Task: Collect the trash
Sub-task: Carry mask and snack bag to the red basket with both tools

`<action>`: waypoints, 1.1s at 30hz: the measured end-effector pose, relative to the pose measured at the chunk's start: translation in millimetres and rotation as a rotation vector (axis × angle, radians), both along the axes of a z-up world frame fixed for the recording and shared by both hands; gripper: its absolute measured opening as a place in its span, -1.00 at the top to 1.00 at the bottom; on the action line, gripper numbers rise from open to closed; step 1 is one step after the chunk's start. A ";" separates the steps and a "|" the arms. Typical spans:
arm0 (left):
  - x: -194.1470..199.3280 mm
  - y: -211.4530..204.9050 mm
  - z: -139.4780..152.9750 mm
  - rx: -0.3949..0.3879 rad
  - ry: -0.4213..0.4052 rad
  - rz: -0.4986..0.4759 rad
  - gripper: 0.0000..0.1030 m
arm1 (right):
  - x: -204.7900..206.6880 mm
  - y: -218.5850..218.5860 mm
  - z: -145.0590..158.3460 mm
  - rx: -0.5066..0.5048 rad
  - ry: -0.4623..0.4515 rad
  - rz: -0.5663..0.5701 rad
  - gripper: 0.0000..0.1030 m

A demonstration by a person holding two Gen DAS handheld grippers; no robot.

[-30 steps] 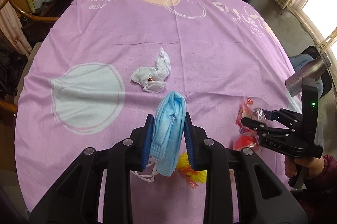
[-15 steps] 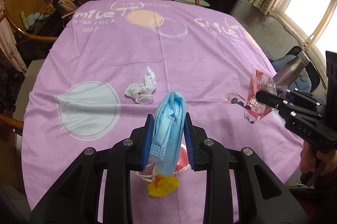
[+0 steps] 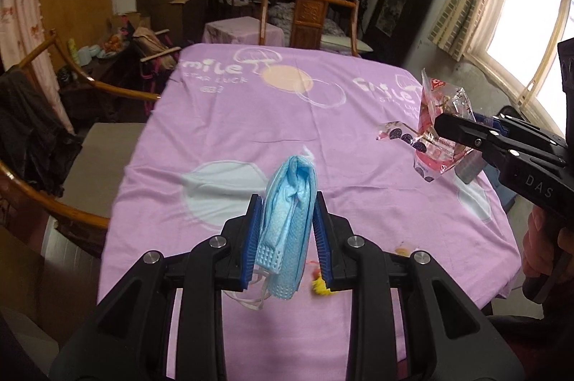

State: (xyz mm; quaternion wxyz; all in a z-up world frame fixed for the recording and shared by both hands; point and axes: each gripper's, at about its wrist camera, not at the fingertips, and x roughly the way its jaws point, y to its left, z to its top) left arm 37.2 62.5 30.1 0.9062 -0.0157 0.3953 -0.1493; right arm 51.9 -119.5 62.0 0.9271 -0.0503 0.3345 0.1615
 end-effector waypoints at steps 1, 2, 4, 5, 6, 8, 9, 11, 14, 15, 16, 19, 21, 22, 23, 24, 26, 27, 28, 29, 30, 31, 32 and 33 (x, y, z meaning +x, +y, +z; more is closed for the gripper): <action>-4.4 7.8 1.1 0.000 -0.004 0.015 0.43 | -2.5 9.2 4.1 -0.001 -0.007 0.015 0.52; -10.1 19.1 2.9 0.000 -0.009 0.036 0.43 | -3.9 18.5 7.7 -0.002 -0.014 0.029 0.52; -19.6 38.3 4.9 -0.001 -0.015 0.075 0.43 | -7.8 41.8 15.2 -0.010 -0.034 0.072 0.52; -24.7 47.1 5.9 -0.002 -0.017 0.093 0.43 | -9.6 54.1 18.2 -0.014 -0.042 0.097 0.52; -30.7 58.5 6.8 -0.003 -0.020 0.117 0.43 | -11.1 65.0 21.3 -0.017 -0.048 0.120 0.52; -43.7 82.8 8.4 -0.007 -0.025 0.169 0.43 | -18.0 88.8 26.5 -0.023 -0.058 0.157 0.52; -48.9 91.8 8.7 -0.008 -0.027 0.188 0.43 | -20.9 105.1 29.3 -0.030 -0.067 0.190 0.52; -62.6 115.8 8.2 -0.011 -0.029 0.243 0.43 | -25.9 126.7 33.7 -0.036 -0.075 0.230 0.52; -82.3 146.6 6.7 -0.016 -0.028 0.312 0.43 | -35.3 164.1 36.9 -0.043 -0.080 0.307 0.52; -90.3 158.1 5.8 -0.019 -0.026 0.338 0.43 | -39.0 180.0 37.6 -0.045 -0.079 0.342 0.52; -98.8 169.1 4.8 -0.021 -0.024 0.364 0.43 | -42.7 190.8 38.8 -0.047 -0.078 0.362 0.52; -122.1 200.6 -1.7 -0.026 -0.010 0.443 0.43 | -55.6 227.8 39.3 -0.054 -0.070 0.437 0.52; -138.0 219.6 -6.2 -0.026 0.003 0.493 0.43 | -64.0 251.8 38.3 -0.061 -0.063 0.487 0.52; -146.7 230.8 -9.4 -0.027 0.012 0.521 0.43 | -68.9 265.0 37.3 -0.065 -0.056 0.516 0.52; -154.2 239.4 -12.3 -0.029 0.021 0.545 0.43 | -73.7 277.9 35.9 -0.068 -0.048 0.545 0.52; -165.1 251.4 -17.9 -0.031 0.037 0.580 0.43 | -78.3 289.5 34.4 -0.069 -0.037 0.572 0.52; -179.8 266.5 -26.1 -0.035 0.062 0.625 0.43 | -84.8 307.3 31.9 -0.070 -0.019 0.612 0.52; -189.2 276.6 -32.5 -0.040 0.080 0.653 0.43 | -90.5 317.6 29.5 -0.069 -0.006 0.635 0.52; -199.1 287.3 -39.6 -0.049 0.101 0.681 0.43 | -95.6 328.5 27.0 -0.067 0.011 0.658 0.52; -206.5 295.4 -45.8 -0.055 0.119 0.705 0.43 | -99.1 335.8 25.3 -0.064 0.026 0.674 0.52; -215.5 304.6 -53.5 -0.057 0.141 0.734 0.43 | -102.1 341.8 21.8 -0.061 0.045 0.690 0.52; -225.3 313.4 -61.7 -0.060 0.165 0.757 0.43 | -105.4 348.4 18.4 -0.058 0.067 0.705 0.52; -234.6 321.9 -71.4 -0.064 0.190 0.781 0.43 | -108.7 354.7 14.4 -0.059 0.089 0.718 0.52; -242.6 329.3 -80.2 -0.070 0.213 0.800 0.43 | -111.6 360.0 9.3 -0.065 0.111 0.729 0.52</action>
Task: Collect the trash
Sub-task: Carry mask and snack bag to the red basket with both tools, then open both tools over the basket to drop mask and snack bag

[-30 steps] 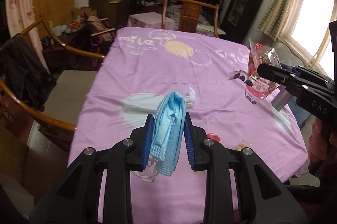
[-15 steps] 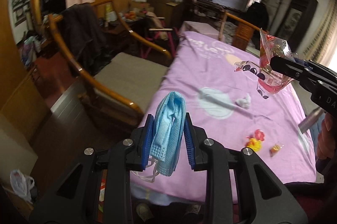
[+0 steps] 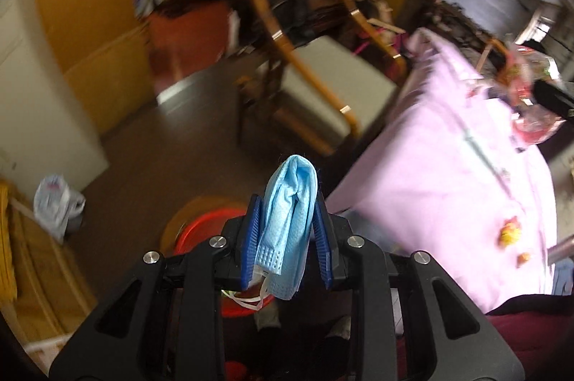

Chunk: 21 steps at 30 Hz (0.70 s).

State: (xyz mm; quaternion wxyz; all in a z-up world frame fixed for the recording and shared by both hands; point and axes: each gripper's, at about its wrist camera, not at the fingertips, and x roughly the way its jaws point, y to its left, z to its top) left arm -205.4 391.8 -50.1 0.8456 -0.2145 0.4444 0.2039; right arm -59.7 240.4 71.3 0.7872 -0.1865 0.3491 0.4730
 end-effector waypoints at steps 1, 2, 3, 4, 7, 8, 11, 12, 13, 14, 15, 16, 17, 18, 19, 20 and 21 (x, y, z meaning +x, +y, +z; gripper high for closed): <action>-6.3 6.6 -8.9 -0.015 0.016 0.016 0.43 | -5.8 1.6 -5.1 -0.012 0.014 0.007 0.52; -12.4 13.3 -18.9 -0.032 0.030 0.029 0.41 | -8.7 8.7 -12.4 -0.035 0.038 0.017 0.52; -17.7 18.6 -30.0 -0.049 0.050 0.048 0.38 | -12.7 15.8 -19.6 -0.056 0.061 0.026 0.52; -22.6 24.5 -40.8 -0.066 0.066 0.066 0.38 | -13.7 21.7 -27.1 -0.070 0.076 0.033 0.52; -33.7 35.8 -63.4 -0.113 0.108 0.122 0.00 | -21.1 36.7 -40.5 -0.106 0.105 0.060 0.52; -38.2 39.0 -67.1 -0.128 0.107 0.139 -0.13 | -23.3 42.6 -43.9 -0.116 0.112 0.071 0.52; -49.2 47.6 -68.4 -0.160 0.093 0.185 -0.46 | -23.9 57.8 -55.0 -0.138 0.136 0.105 0.52; -56.8 51.8 -64.8 -0.156 0.082 0.206 -0.47 | -21.3 60.8 -59.9 -0.142 0.145 0.115 0.52; -60.0 53.1 -64.4 -0.154 0.077 0.217 -0.47 | -24.1 66.8 -63.4 -0.147 0.158 0.130 0.52; -68.3 56.8 -61.1 -0.148 0.074 0.236 -0.47 | -28.1 73.2 -66.6 -0.152 0.169 0.148 0.52; -72.3 57.3 -58.4 -0.141 0.075 0.252 -0.48 | -28.5 77.3 -68.5 -0.156 0.177 0.161 0.52; -77.4 59.3 -56.6 -0.132 0.080 0.273 -0.49 | -32.5 85.0 -72.1 -0.161 0.188 0.182 0.52; -83.9 61.5 -55.4 -0.124 0.086 0.292 -0.49 | -33.6 92.1 -75.9 -0.165 0.197 0.200 0.51; -92.9 62.9 -53.0 -0.116 0.092 0.315 -0.49 | -39.0 99.9 -79.3 -0.170 0.205 0.223 0.52; -102.5 64.8 -50.8 -0.112 0.096 0.338 -0.49 | -45.2 107.9 -83.1 -0.176 0.214 0.249 0.51; -111.8 66.6 -48.8 -0.109 0.101 0.359 -0.49 | -48.9 114.3 -85.8 -0.181 0.220 0.267 0.51; -117.9 67.4 -47.5 -0.106 0.104 0.373 -0.49 | -53.3 120.9 -89.4 -0.187 0.228 0.288 0.51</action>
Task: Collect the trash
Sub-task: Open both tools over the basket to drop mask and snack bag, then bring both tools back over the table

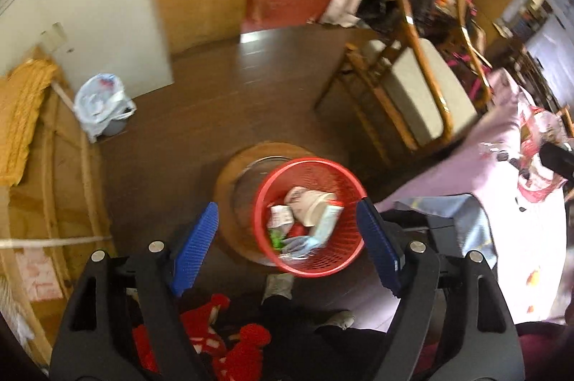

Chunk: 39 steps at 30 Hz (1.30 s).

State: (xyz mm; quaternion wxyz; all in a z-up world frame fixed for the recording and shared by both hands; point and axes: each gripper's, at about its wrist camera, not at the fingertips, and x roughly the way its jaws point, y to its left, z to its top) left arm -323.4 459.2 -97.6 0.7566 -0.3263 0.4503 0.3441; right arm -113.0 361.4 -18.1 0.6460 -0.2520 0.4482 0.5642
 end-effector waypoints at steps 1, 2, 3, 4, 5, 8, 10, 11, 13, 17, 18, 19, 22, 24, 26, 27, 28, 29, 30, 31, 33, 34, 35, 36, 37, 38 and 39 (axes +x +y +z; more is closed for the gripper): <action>-8.3 1.7 0.9 0.006 0.009 0.016 -0.50 | -4.6 7.6 -4.1 -0.006 0.015 0.022 0.50; -16.3 1.9 2.5 0.014 0.021 0.030 -0.50 | -10.9 15.5 -9.2 -0.015 0.031 0.044 0.50; -20.5 1.7 2.7 0.019 0.029 0.037 -0.51 | -13.5 21.4 -12.0 -0.022 0.038 0.057 0.49; -26.4 1.7 3.4 0.027 0.039 0.045 -0.51 | -19.1 27.9 -17.8 -0.034 0.044 0.079 0.38; -31.8 1.6 3.6 0.032 0.046 0.051 -0.53 | -25.1 33.6 -22.1 -0.045 0.041 0.096 0.22; -41.4 2.7 8.0 0.046 0.055 0.066 -0.55 | -32.8 41.3 -27.3 -0.053 0.033 0.106 0.02; -42.5 5.4 9.7 0.053 0.052 0.070 -0.57 | -33.5 40.7 -25.9 -0.052 0.034 0.096 0.02; -40.0 6.3 10.5 0.056 0.048 0.069 -0.58 | -32.2 38.5 -23.3 -0.045 0.033 0.088 0.02; -32.5 8.8 12.0 0.061 0.039 0.056 -0.59 | -27.5 33.4 -20.4 -0.036 0.026 0.068 0.02; -8.8 9.8 13.2 0.073 0.024 -0.005 -0.60 | -13.0 19.1 -17.0 -0.016 0.090 0.004 0.01; -4.2 9.1 13.5 0.075 0.022 -0.016 -0.60 | -7.8 19.9 -19.0 -0.006 0.131 -0.007 0.01; 1.7 9.3 14.7 0.075 0.017 -0.026 -0.60 | -5.4 22.0 -20.8 0.019 0.198 -0.012 0.02; 10.4 12.3 18.0 0.072 0.000 -0.039 -0.60 | -11.5 37.7 -37.1 0.000 0.195 0.016 -0.03; 11.4 14.4 19.8 0.080 0.006 -0.041 -0.60 | -12.2 45.7 -54.2 -0.041 0.195 0.004 -0.22; 7.3 15.6 23.0 0.096 0.016 -0.035 -0.60 | -9.1 47.8 -61.1 -0.040 0.240 -0.014 -0.42; 5.4 15.4 24.0 0.100 0.019 -0.031 -0.60 | -7.5 48.6 -62.5 -0.038 0.256 -0.018 -0.47; 1.7 15.2 24.5 0.104 0.023 -0.026 -0.60 | -6.1 49.7 -65.2 -0.039 0.272 -0.021 -0.55; -0.6 15.2 24.3 0.106 0.027 -0.022 -0.60 | -5.7 51.9 -66.8 -0.045 0.274 -0.025 -0.57; -3.6 14.7 23.3 0.110 0.036 -0.017 -0.60 | -5.5 53.0 -67.8 -0.049 0.273 -0.025 -0.57; -4.6 14.5 23.0 0.113 0.042 -0.016 -0.60 | -4.9 54.2 -66.6 -0.049 0.272 -0.024 -0.56; -3.7 12.4 23.3 0.126 0.053 -0.022 -0.60 | -3.0 55.4 -60.6 -0.032 0.263 -0.026 -0.56; -2.6 11.4 24.0 0.131 0.052 -0.027 -0.60 | -1.0 54.0 -55.9 -0.022 0.245 -0.029 -0.56; 1.5 9.5 24.8 0.136 0.048 -0.040 -0.60 | 0.0 53.3 -52.5 -0.014 0.225 -0.033 -0.56; 5.3 8.4 25.0 0.138 0.043 -0.051 -0.60 | 2.2 50.7 -46.9 -0.006 0.199 -0.039 -0.56; 12.5 6.4 25.7 0.142 0.036 -0.073 -0.60 | 4.7 45.8 -40.5 0.004 0.169 -0.050 -0.56; 21.4 4.2 26.6 0.146 0.027 -0.099 -0.60 | 7.2 41.0 -35.5 0.012 0.151 -0.059 -0.56; 32.0 2.8 28.1 0.148 0.017 -0.126 -0.60 | 11.1 34.4 -29.5 0.023 0.134 -0.073 -0.56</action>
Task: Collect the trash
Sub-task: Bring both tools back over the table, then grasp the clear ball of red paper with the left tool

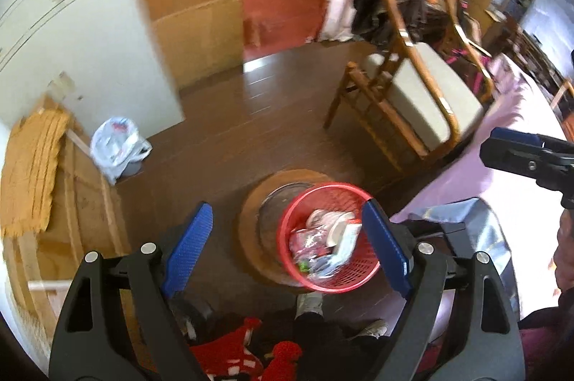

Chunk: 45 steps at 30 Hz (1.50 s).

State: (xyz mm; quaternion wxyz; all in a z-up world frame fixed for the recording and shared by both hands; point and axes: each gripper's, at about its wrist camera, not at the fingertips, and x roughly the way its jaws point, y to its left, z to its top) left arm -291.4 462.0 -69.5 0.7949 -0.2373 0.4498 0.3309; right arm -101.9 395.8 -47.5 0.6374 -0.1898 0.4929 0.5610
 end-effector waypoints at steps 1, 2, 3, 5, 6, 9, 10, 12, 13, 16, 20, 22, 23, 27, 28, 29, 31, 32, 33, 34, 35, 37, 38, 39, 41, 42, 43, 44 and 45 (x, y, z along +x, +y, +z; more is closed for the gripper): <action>9.3 -2.4 1.2 0.003 -0.007 -0.027 -0.60 | 5.7 -9.7 7.2 0.011 -0.022 -0.023 -0.56; 19.1 -4.7 2.8 0.007 -0.015 -0.055 -0.60 | 11.5 -21.1 14.4 0.023 -0.044 -0.051 -0.56; 32.7 -7.7 6.2 0.016 -0.026 -0.093 -0.60 | 18.4 -33.7 21.2 0.035 -0.065 -0.083 -0.56; 63.4 -17.4 16.3 0.042 -0.052 -0.180 -0.60 | 32.0 -58.8 33.9 0.055 -0.105 -0.154 -0.56; 74.9 -22.2 20.1 0.050 -0.063 -0.212 -0.60 | 37.1 -70.1 37.7 0.062 -0.119 -0.183 -0.56; 118.6 -46.2 34.4 0.071 -0.105 -0.343 -0.65 | 60.5 -128.6 55.5 0.097 -0.171 -0.347 -0.57; 134.3 -57.5 39.1 0.080 -0.118 -0.393 -0.65 | 65.7 -143.1 57.9 0.104 -0.179 -0.388 -0.57; 164.2 -84.3 47.0 0.095 -0.137 -0.497 -0.66 | 76.8 -181.3 63.3 0.118 -0.195 -0.494 -0.58; 175.7 -96.5 50.0 0.100 -0.144 -0.540 -0.66 | 82.1 -205.0 65.8 0.124 -0.204 -0.559 -0.59; 211.8 -141.6 56.5 0.111 -0.164 -0.681 -0.67 | 91.5 -269.9 67.0 0.129 -0.216 -0.723 -0.60; 251.8 -210.3 61.7 0.106 -0.185 -0.852 -0.71 | 95.7 -361.5 63.6 0.130 -0.228 -0.936 -0.62; 267.4 -242.9 62.5 0.100 -0.191 -0.919 -0.71 | 95.3 -400.6 60.4 0.128 -0.234 -1.019 -0.64; 272.3 -257.8 61.6 0.099 -0.193 -0.946 -0.71 | 94.2 -423.9 58.4 0.128 -0.234 -1.066 -0.65; 295.8 -329.7 55.7 0.083 -0.190 -1.066 -0.76 | 89.7 -502.9 46.1 0.114 -0.242 -1.220 -0.68; 301.0 -342.9 52.6 0.079 -0.185 -1.086 -0.76 | 88.4 -516.0 42.8 0.110 -0.239 -1.244 -0.69; 306.8 -359.2 47.6 0.072 -0.174 -1.109 -0.77 | 86.2 -533.2 37.6 0.105 -0.234 -1.273 -0.69; 316.7 -389.6 37.4 0.054 -0.149 -1.146 -0.77 | 82.5 -569.3 25.1 0.087 -0.210 -1.338 -0.69; 321.2 -405.2 30.9 0.041 -0.133 -1.168 -0.77 | 81.1 -586.0 19.4 0.081 -0.196 -1.368 -0.69; 324.7 -414.2 26.0 0.032 -0.121 -1.184 -0.77 | 82.3 -596.4 16.8 0.077 -0.186 -1.387 -0.69; 329.8 -428.1 18.6 0.025 -0.103 -1.203 -0.77 | 80.2 -611.7 9.7 0.070 -0.170 -1.415 -0.69; 330.5 -439.2 14.4 0.022 -0.089 -1.217 -0.77 | 77.6 -625.7 2.4 0.064 -0.153 -1.439 -0.69; 333.8 -461.3 1.0 0.013 -0.054 -1.252 -0.77 | 71.6 -645.9 -9.3 0.053 -0.127 -1.472 -0.69; 333.9 -468.3 -3.9 0.009 -0.043 -1.264 -0.77 | 69.1 -654.7 -14.9 0.045 -0.114 -1.485 -0.69; 335.8 -477.8 -10.5 0.004 -0.029 -1.277 -0.77 | 65.4 -662.6 -19.6 0.034 -0.103 -1.495 -0.69; 338.9 -493.1 -20.9 -0.003 -0.007 -1.296 -0.77 | 62.0 -670.4 -25.8 0.015 -0.085 -1.506 -0.69; 341.1 -500.1 -25.8 -0.008 0.003 -1.303 -0.77 | 60.1 -673.8 -29.6 0.004 -0.078 -1.509 -0.69; 343.5 -504.4 -29.7 -0.012 0.014 -1.309 -0.77 | 57.3 -675.4 -29.7 -0.004 -0.074 -1.511 -0.69; 346.7 -511.7 -35.9 -0.016 0.025 -1.315 -0.77 | 55.6 -677.9 -31.2 -0.014 -0.070 -1.512 -0.69; 349.4 -516.6 -40.1 -0.019 0.033 -1.319 -0.77 | 53.4 -680.0 -32.6 -0.025 -0.067 -1.512 -0.69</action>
